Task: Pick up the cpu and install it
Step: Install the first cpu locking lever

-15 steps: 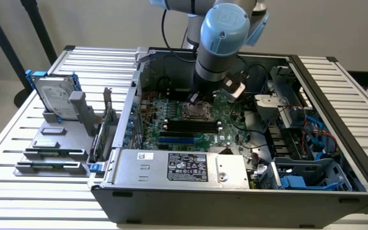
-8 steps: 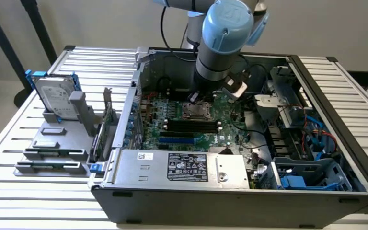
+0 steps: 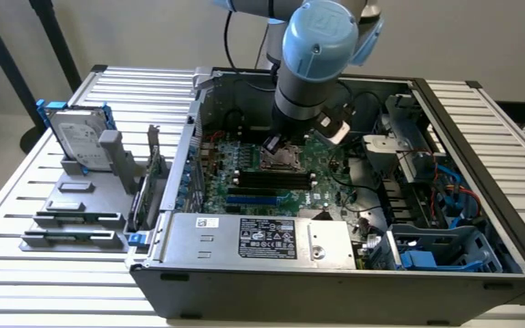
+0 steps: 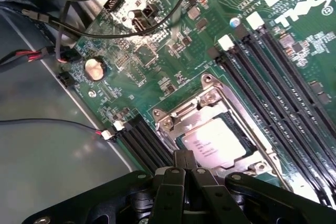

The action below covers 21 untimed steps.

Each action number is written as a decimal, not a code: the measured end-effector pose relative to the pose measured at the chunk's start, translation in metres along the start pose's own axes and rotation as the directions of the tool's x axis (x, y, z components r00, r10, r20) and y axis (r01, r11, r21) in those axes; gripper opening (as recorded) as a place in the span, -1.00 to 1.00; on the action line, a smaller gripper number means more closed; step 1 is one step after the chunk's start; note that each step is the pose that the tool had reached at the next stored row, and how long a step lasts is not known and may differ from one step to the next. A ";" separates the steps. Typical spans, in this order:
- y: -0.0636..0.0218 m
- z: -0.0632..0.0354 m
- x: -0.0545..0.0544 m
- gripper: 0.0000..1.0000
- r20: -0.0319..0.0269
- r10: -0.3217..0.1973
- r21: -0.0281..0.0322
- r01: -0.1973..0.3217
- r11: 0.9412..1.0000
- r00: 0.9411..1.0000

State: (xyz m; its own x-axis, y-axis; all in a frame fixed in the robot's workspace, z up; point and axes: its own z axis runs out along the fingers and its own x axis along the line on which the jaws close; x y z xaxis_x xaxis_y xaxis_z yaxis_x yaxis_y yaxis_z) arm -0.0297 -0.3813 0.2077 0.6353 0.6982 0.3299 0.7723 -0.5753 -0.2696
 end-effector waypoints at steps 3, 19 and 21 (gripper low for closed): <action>-0.0009 -0.0039 -0.005 -0.79 0.000 0.000 0.000 0.000 1.000 1.000; -0.0046 -0.0282 -0.024 -0.79 0.000 0.000 0.000 0.000 1.000 1.000; -0.0046 -0.0325 -0.026 -0.79 0.000 0.000 0.000 0.000 1.000 1.000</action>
State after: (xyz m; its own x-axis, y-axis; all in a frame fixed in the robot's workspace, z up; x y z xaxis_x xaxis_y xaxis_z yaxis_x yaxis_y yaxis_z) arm -0.0496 -0.4103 0.2299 0.6354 0.6983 0.3297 0.7722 -0.5753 -0.2696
